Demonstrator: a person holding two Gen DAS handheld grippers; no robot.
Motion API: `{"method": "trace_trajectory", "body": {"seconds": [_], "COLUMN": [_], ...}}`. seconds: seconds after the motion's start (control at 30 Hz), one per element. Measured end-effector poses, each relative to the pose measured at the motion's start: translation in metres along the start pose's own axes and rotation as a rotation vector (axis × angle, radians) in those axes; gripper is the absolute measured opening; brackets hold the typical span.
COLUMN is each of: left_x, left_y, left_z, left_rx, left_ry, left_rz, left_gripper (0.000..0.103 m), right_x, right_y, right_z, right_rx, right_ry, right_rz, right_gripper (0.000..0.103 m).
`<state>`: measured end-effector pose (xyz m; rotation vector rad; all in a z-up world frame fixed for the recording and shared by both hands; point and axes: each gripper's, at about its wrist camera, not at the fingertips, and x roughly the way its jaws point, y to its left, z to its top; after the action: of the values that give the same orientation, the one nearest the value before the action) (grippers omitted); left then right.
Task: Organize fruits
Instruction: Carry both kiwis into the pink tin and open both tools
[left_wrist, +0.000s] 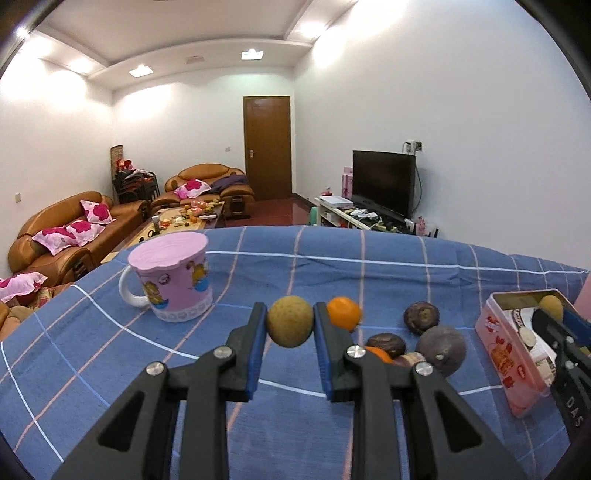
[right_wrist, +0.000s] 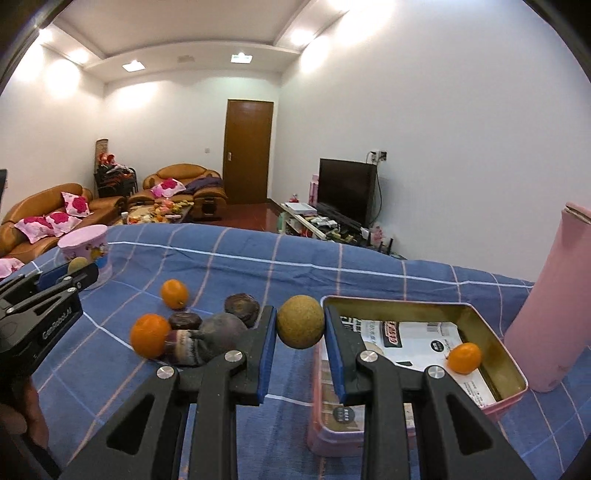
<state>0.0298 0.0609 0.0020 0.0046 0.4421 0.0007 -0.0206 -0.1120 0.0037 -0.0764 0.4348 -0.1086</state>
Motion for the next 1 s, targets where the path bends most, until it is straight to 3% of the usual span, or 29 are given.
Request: {"method": "trace_trajectory", "body": {"seconds": [0.6,1.0], "left_x": [-0.014,-0.018], "left_y": [-0.076,-0.116], "left_z": [-0.003,-0.004], "left_rx": [0.093,0.137], "left_ry": [-0.016,-0.020], "left_rz": [-0.072,-0.123], "left_gripper": [0.027,0.027], "right_x": [0.009,0.002], "right_y": [-0.048,-0.089], "right_z": [-0.004,-0.007], "right_rx": [0.045,0.028], "right_ry": [0.045,0.015], "right_rz": [-0.086,-0.160], "right_gripper": [0.028,0.028]}}
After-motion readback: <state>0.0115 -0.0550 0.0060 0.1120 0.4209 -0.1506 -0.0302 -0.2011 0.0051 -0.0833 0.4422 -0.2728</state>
